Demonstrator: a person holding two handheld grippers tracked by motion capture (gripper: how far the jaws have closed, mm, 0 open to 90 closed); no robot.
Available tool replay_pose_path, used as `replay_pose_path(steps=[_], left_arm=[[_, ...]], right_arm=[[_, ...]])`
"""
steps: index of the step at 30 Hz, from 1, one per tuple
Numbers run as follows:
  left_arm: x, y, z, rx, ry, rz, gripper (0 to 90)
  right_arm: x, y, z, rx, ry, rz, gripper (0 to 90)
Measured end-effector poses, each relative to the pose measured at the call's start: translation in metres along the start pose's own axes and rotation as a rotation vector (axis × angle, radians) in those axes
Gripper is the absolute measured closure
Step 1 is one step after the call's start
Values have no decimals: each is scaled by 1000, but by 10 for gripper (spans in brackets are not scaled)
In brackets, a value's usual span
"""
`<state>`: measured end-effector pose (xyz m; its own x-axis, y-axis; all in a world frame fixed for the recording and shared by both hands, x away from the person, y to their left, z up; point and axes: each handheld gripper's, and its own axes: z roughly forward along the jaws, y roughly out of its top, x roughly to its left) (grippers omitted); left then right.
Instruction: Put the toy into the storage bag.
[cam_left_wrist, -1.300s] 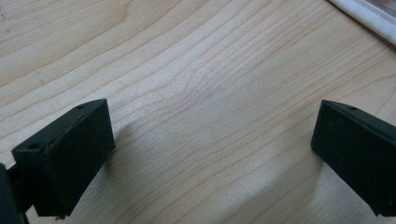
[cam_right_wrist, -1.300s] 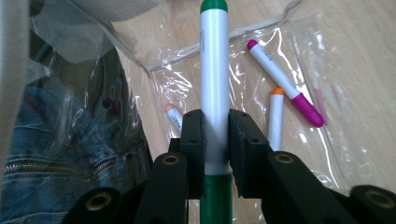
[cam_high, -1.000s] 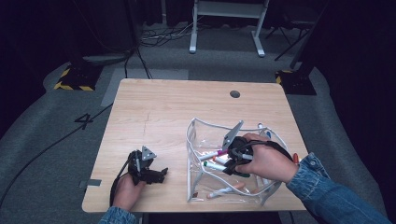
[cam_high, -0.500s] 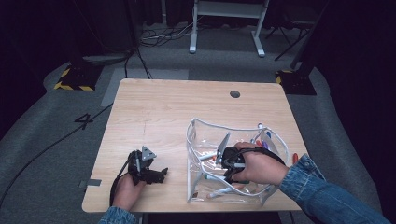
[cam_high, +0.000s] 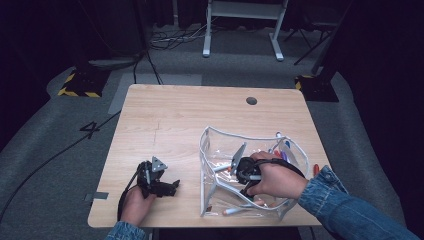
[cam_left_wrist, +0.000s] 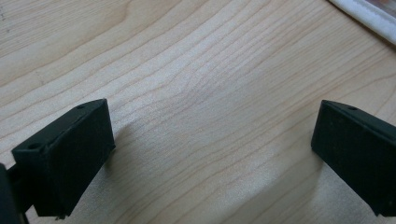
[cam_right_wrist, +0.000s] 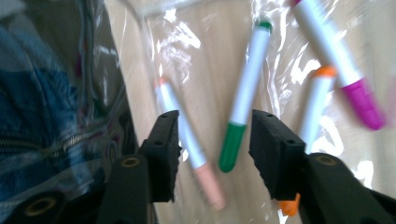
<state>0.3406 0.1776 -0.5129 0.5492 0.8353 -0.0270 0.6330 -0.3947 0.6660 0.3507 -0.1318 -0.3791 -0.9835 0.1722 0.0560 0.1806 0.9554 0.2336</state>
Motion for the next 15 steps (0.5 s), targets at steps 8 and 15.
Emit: replay_pose_path(steps=[8,15], left_arm=[[0,0,0,0,0,0,0],[0,0,0,1,0,0,0]], right_arm=[[-1,-9,-51,-165,-86,42,539],[-5,-33,-96,-261,-147,108,544]])
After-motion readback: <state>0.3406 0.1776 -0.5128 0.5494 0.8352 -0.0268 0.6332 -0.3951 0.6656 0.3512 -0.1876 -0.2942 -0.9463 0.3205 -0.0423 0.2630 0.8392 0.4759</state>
